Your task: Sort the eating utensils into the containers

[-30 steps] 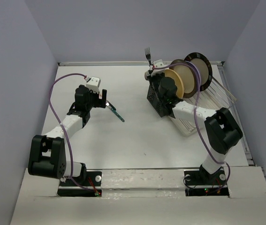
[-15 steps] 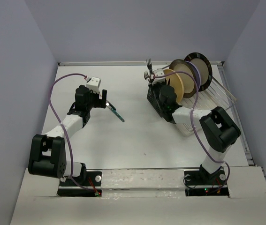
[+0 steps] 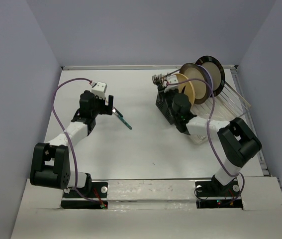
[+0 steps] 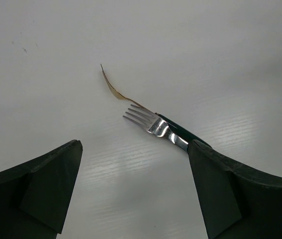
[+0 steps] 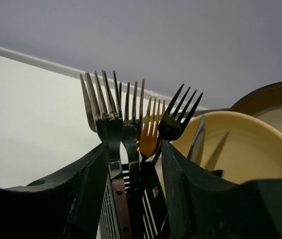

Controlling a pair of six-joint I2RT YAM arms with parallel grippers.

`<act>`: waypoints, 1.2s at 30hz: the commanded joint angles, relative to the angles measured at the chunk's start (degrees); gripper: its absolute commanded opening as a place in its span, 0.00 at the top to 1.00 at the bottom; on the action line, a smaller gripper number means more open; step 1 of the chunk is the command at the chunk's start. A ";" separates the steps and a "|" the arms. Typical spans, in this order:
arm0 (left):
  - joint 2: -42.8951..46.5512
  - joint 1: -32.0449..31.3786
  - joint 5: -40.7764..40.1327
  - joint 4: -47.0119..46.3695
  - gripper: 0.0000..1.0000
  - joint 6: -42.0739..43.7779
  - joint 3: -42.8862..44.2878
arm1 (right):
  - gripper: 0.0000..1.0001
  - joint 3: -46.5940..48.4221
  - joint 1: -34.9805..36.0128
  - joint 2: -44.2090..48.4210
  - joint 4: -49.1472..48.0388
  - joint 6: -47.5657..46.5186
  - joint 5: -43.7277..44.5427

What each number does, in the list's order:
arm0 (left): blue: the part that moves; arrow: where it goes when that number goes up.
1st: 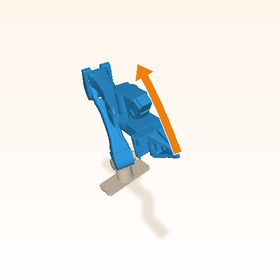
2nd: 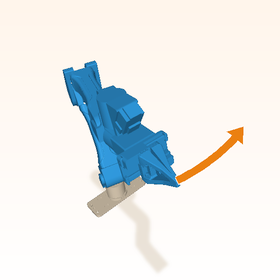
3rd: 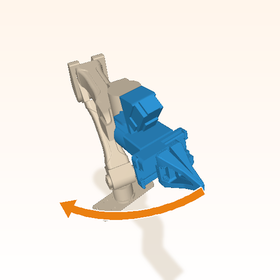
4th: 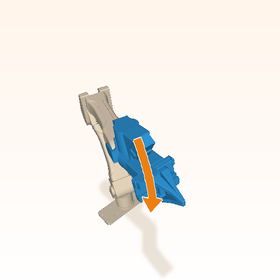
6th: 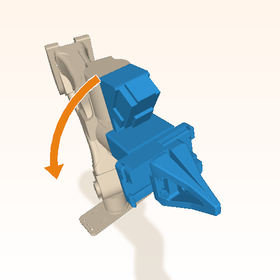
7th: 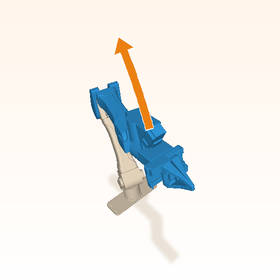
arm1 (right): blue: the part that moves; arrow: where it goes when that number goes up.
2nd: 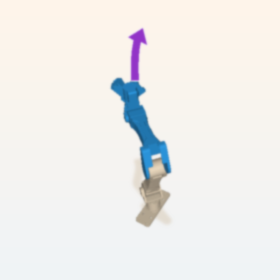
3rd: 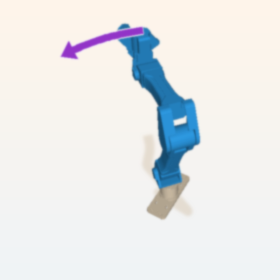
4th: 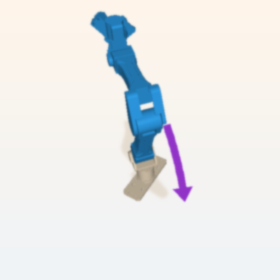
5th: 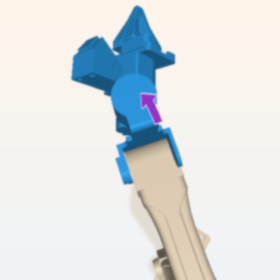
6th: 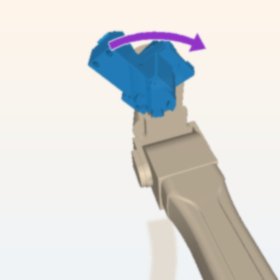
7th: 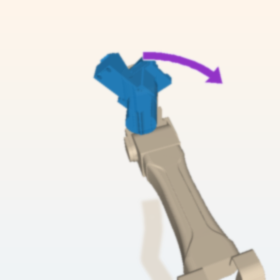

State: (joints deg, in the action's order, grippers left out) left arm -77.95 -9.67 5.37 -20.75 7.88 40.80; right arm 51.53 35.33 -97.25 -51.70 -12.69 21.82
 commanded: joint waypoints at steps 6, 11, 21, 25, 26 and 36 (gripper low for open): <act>-1.40 0.09 0.87 -1.23 0.01 -0.93 0.94 | 0.46 6.80 0.70 9.97 15.59 1.25 -6.52; -7.11 -0.17 4.73 7.02 0.14 -5.24 7.88 | 0.48 17.62 2.80 9.01 36.04 8.19 -12.33; -22.59 -2.19 3.60 19.79 0.29 -10.78 18.09 | 0.50 17.91 6.42 5.06 40.10 14.62 -9.96; -24.52 -2.72 3.86 19.79 0.29 -11.57 19.40 | 0.50 18.17 8.34 2.34 40.72 14.36 -9.61; -24.96 -2.81 3.78 19.79 0.31 -11.66 19.58 | 0.50 18.17 8.35 2.16 40.72 14.36 -9.43; -25.94 -2.81 2.46 20.14 0.51 -10.26 17.74 | 0.50 17.56 8.35 3.21 40.80 13.30 -7.76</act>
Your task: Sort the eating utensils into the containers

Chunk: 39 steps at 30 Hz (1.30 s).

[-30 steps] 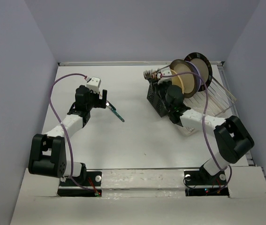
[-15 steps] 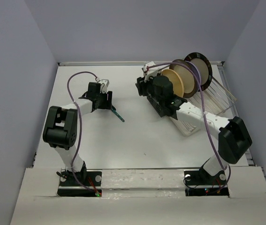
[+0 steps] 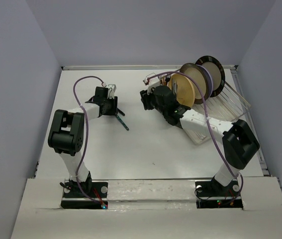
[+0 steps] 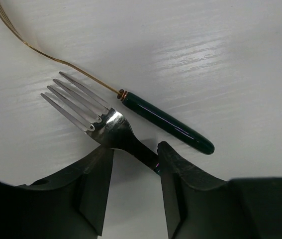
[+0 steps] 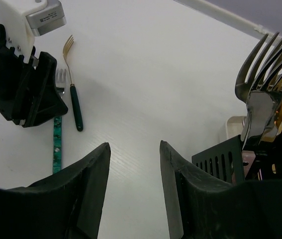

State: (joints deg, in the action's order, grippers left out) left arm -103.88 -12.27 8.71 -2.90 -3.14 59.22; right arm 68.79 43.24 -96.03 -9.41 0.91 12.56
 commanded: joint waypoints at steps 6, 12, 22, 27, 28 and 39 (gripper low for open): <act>0.16 0.41 -1.59 4.91 0.56 2.87 -1.12 | 0.50 -0.68 0.44 3.30 -1.58 -1.95 2.03; 1.65 1.02 0.51 6.50 0.65 6.56 -2.09 | 0.50 -1.56 0.44 4.45 -1.58 -3.01 2.82; 1.39 1.37 2.89 6.94 1.00 4.37 -1.83 | 0.50 -1.82 0.44 5.41 -1.75 -3.72 2.91; 6.48 2.08 5.08 7.46 1.00 3.93 -3.15 | 0.50 -1.74 0.44 5.41 -1.40 -4.51 -1.98; 9.62 2.16 7.18 7.55 1.00 4.10 -3.58 | 0.50 -1.56 0.44 5.76 -1.14 -4.08 -3.49; 31.97 -0.82 12.64 -4.81 1.00 6.65 -0.69 | 0.47 3.53 0.44 9.19 -1.14 0.85 -16.59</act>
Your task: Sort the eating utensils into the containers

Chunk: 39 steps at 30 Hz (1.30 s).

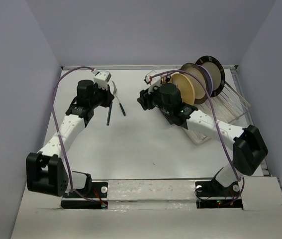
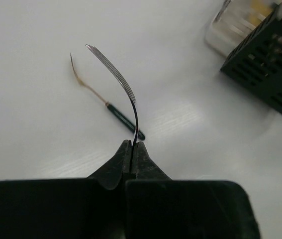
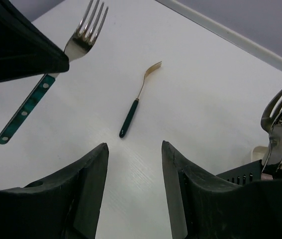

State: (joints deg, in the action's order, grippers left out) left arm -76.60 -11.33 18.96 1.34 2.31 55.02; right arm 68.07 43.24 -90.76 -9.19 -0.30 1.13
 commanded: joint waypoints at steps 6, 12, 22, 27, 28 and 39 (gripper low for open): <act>9.80 -5.88 4.08 -24.08 1.00 1.03 2.98 | 0.44 4.35 -1.50 10.59 -0.92 4.69 -1.77; 3.93 -13.53 0.64 -25.52 1.00 1.48 11.94 | 0.43 -0.40 -5.97 17.98 -3.02 7.24 -5.20; 4.09 -15.56 -4.46 -23.67 1.00 3.85 12.83 | 0.23 9.62 -6.59 8.95 -5.48 19.27 -17.99; 3.91 -15.74 -6.99 -22.27 1.00 1.48 14.32 | 0.11 5.77 -6.59 7.70 -13.36 18.07 -22.48; 3.74 -15.74 -8.05 -22.09 1.00 -0.09 14.84 | 0.12 2.45 -6.07 8.31 -15.14 17.53 -21.70; 3.21 -15.65 -11.49 -19.71 1.00 -4.41 15.55 | 0.22 7.15 -4.92 0.15 -17.35 18.31 -20.37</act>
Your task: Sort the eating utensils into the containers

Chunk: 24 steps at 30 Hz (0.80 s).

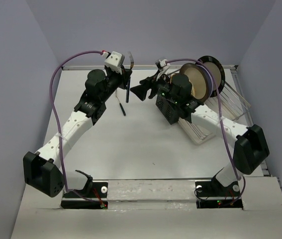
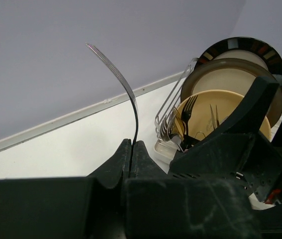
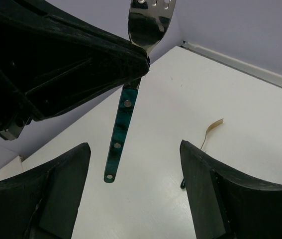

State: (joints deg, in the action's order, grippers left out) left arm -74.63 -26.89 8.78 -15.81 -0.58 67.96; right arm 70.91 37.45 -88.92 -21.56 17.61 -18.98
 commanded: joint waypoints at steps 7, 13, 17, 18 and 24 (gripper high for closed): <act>0.98 -0.18 -0.69 -2.56 1.00 -1.71 1.91 | 0.27 9.50 0.87 -6.78 -4.72 1.47 -2.38; 1.24 -0.18 -0.25 -3.17 1.00 -1.62 0.94 | 0.34 14.15 0.87 -11.00 -4.45 2.08 -2.81; 1.50 -0.26 0.10 -3.26 1.00 -1.79 0.42 | 0.54 16.27 0.87 -13.55 -3.23 1.82 -1.24; 1.59 -0.26 0.19 -3.35 1.00 -1.79 0.24 | 0.67 16.62 0.87 -13.99 -3.14 1.73 -0.62; 3.17 -0.26 1.24 -3.26 1.00 -1.71 -2.57 | 1.00 16.54 0.87 -14.35 -2.26 -3.44 3.86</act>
State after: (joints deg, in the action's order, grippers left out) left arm -74.56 -26.63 7.79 -15.88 -1.56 67.35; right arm 85.17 38.35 -103.22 -22.33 18.68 -19.42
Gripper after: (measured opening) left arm 0.020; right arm 0.173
